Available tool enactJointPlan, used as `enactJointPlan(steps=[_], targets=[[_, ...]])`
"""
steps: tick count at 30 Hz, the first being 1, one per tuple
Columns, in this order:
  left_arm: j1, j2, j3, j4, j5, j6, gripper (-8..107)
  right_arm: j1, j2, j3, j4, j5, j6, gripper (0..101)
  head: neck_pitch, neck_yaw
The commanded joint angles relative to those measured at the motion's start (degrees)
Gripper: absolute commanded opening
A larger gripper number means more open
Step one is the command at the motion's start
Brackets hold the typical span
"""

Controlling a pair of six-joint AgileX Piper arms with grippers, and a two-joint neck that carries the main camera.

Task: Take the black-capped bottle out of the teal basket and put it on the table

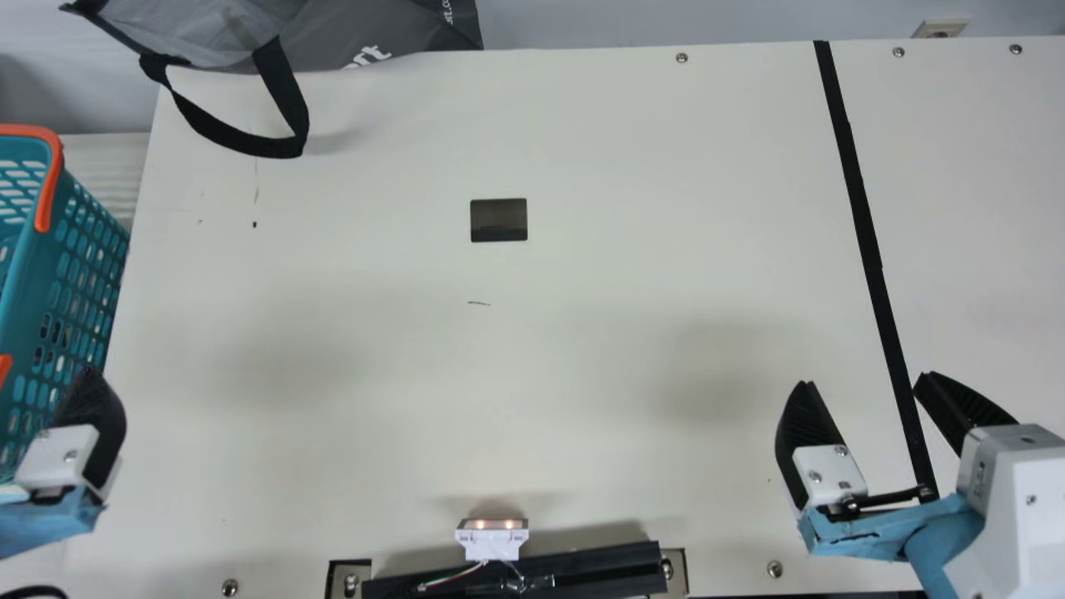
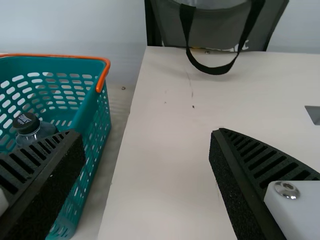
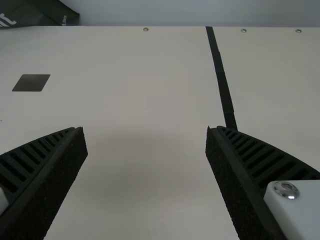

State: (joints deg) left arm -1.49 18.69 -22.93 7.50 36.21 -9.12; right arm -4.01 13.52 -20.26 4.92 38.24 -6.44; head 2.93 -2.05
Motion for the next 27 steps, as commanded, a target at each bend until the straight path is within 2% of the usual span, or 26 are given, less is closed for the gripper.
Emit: enactJointPlan(steps=[1,15,27], targets=[[0.4,1.2,-0.3,0.5,-0.3,-0.9,107,0.0,0.0,0.0,0.0,0.0,0.0,91,-0.2,0.5],[6.6,9.6,-3.1,3.2,-4.5,-4.6,107,0.0,0.0,0.0,0.0,0.0,0.0,91,-0.2,0.5],[14.7,16.4,-4.7,-2.4,-8.8,0.9,107,0.0,0.0,0.0,0.0,0.0,0.0,91,-0.2,0.5]])
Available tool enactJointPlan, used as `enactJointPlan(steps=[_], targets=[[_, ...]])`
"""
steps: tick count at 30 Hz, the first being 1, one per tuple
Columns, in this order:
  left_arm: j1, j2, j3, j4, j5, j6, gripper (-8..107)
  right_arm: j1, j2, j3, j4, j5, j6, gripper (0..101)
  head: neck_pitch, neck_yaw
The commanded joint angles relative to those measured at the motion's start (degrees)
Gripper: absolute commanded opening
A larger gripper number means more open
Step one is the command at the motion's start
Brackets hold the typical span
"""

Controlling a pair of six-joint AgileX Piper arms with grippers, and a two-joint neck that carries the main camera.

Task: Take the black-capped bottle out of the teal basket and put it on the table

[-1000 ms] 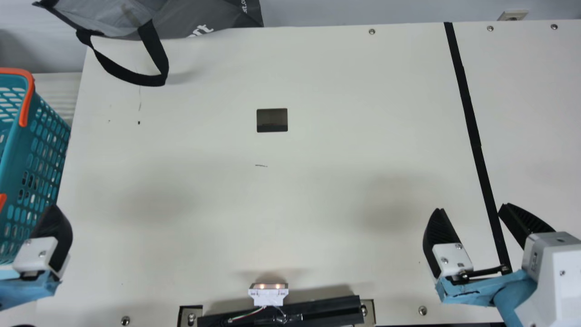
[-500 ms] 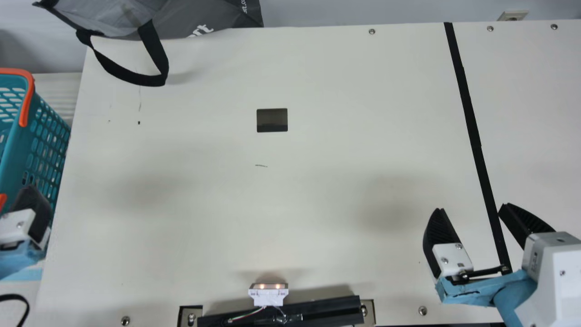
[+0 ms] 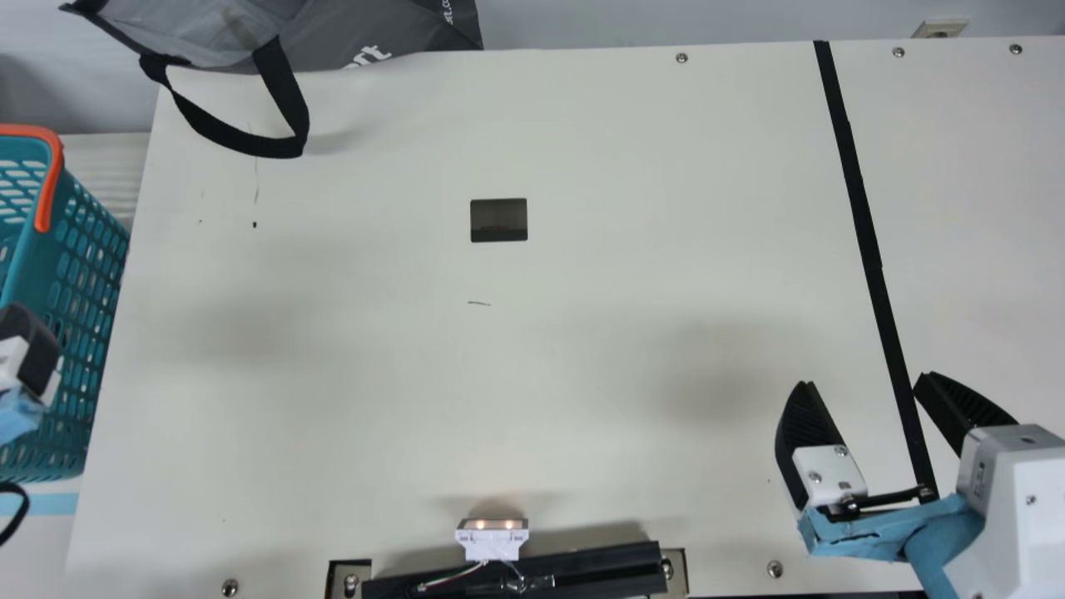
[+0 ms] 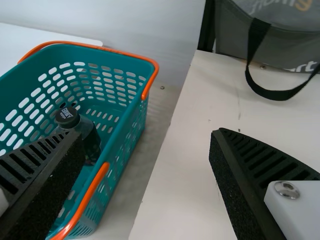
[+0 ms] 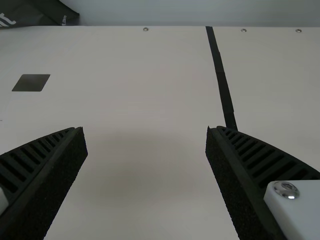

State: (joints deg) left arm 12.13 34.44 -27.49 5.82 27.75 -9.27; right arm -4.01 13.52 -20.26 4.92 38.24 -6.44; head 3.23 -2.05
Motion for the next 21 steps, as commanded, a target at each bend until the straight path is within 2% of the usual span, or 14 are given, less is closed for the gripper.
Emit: enactJointPlan(steps=[1,10,21], targets=[[1.8,1.1,-0.2,-1.3,-0.7,1.7,107,0.0,0.0,0.0,0.0,0.0,0.0,91,-0.5,0.5],[9.2,6.6,-1.3,-8.2,-4.4,9.6,107,0.0,0.0,0.0,0.0,0.0,0.0,91,-0.5,0.5],[17.5,13.3,-4.3,-20.1,-6.4,22.4,107,0.0,0.0,0.0,0.0,0.0,0.0,91,-0.5,0.5]])
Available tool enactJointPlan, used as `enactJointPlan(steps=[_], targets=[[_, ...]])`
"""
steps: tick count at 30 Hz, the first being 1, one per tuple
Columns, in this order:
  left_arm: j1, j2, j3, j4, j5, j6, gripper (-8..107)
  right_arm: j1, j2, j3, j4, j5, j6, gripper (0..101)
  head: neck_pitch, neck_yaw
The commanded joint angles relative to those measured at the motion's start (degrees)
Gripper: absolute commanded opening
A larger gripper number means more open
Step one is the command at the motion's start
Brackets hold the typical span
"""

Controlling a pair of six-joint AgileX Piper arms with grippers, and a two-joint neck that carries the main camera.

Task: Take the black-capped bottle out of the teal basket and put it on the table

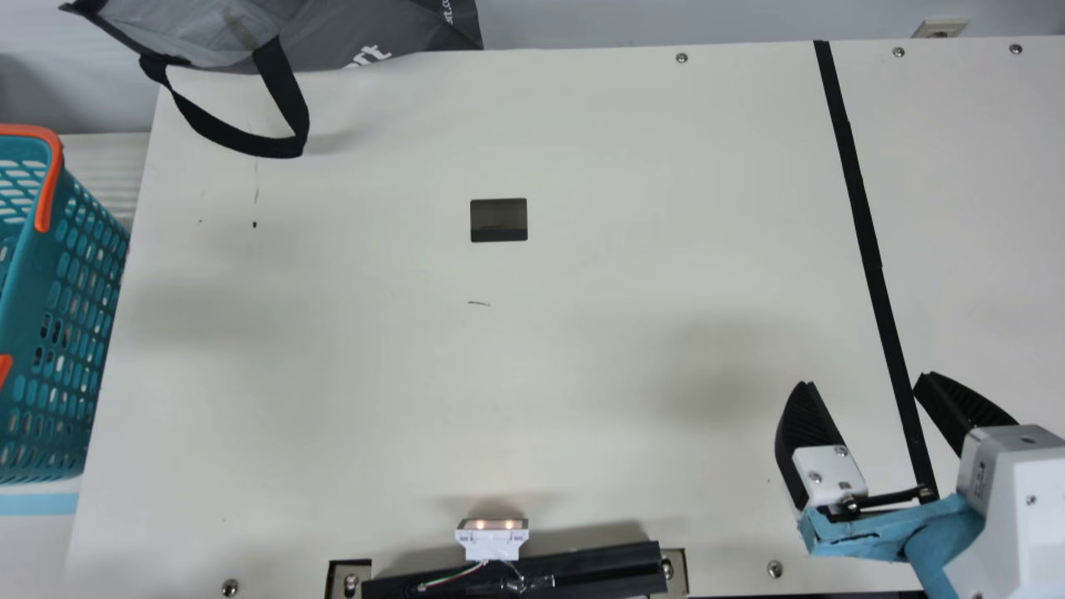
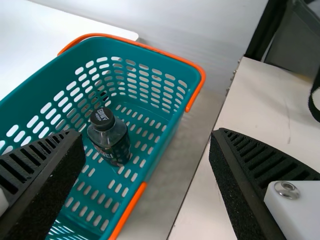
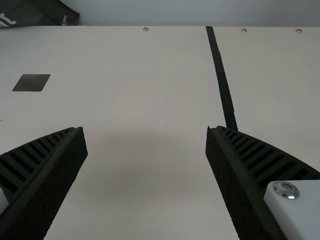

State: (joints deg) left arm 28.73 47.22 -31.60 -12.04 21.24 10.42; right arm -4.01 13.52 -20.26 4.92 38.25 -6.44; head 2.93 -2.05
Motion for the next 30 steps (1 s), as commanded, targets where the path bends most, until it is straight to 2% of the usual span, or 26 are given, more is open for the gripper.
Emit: enactJointPlan(steps=[1,19,30], targets=[[1.6,1.1,-0.5,-3.4,0.1,3.9,107,0.0,0.0,0.0,0.0,0.0,0.0,91,-0.2,0.5],[15.8,12.5,-7.1,-25.3,5.0,28.1,107,0.0,0.0,0.0,0.1,0.0,0.0,91,-0.2,0.5],[24.1,21.3,-10.3,-31.5,8.0,36.0,107,0.0,0.0,0.0,0.1,0.0,0.0,91,-0.2,0.5]])
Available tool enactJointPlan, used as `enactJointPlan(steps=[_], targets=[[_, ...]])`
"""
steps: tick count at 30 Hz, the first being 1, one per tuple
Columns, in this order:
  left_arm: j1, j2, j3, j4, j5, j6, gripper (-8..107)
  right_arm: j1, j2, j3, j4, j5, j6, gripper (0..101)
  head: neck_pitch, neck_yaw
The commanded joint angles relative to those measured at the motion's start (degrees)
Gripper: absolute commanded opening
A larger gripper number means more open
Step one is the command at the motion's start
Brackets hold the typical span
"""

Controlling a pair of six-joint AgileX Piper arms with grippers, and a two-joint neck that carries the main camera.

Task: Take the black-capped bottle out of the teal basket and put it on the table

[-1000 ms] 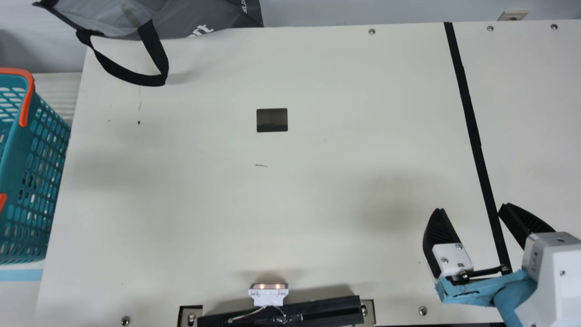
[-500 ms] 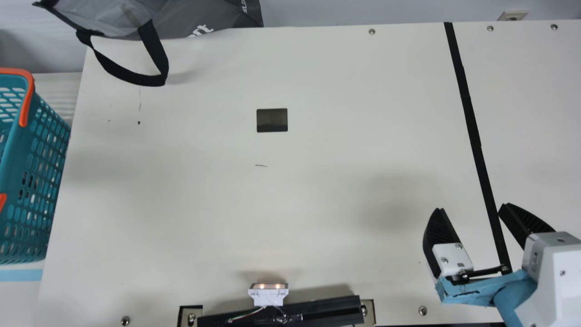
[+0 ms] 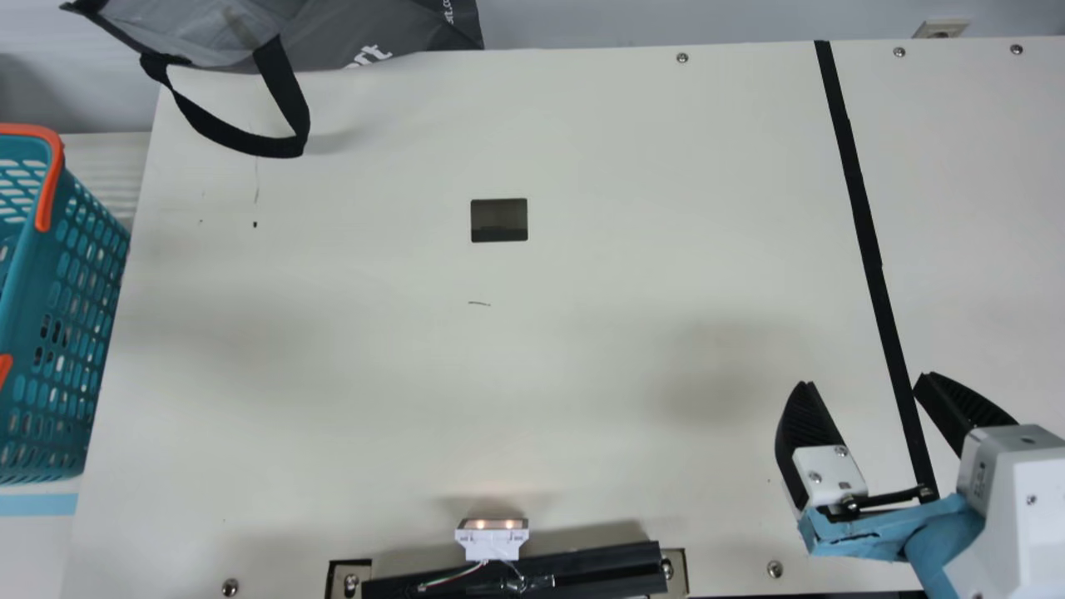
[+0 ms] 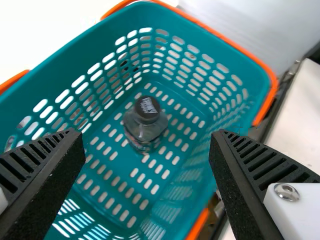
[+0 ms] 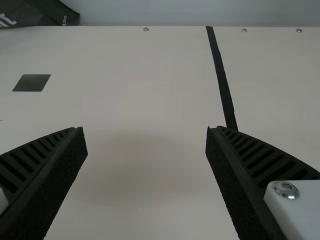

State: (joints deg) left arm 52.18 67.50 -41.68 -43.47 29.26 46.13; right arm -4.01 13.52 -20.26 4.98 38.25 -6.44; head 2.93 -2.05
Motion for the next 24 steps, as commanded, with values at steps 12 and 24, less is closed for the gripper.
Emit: enactJointPlan(steps=[12,24], targets=[[1.2,7.4,-3.4,3.6,-1.4,-2.0,107,0.0,0.0,0.0,0.0,0.0,0.0,91,-0.2,0.5],[-1.3,11.9,-7.3,7.3,0.4,-4.8,107,0.0,0.0,0.0,0.0,0.0,0.0,91,-0.2,0.5]])
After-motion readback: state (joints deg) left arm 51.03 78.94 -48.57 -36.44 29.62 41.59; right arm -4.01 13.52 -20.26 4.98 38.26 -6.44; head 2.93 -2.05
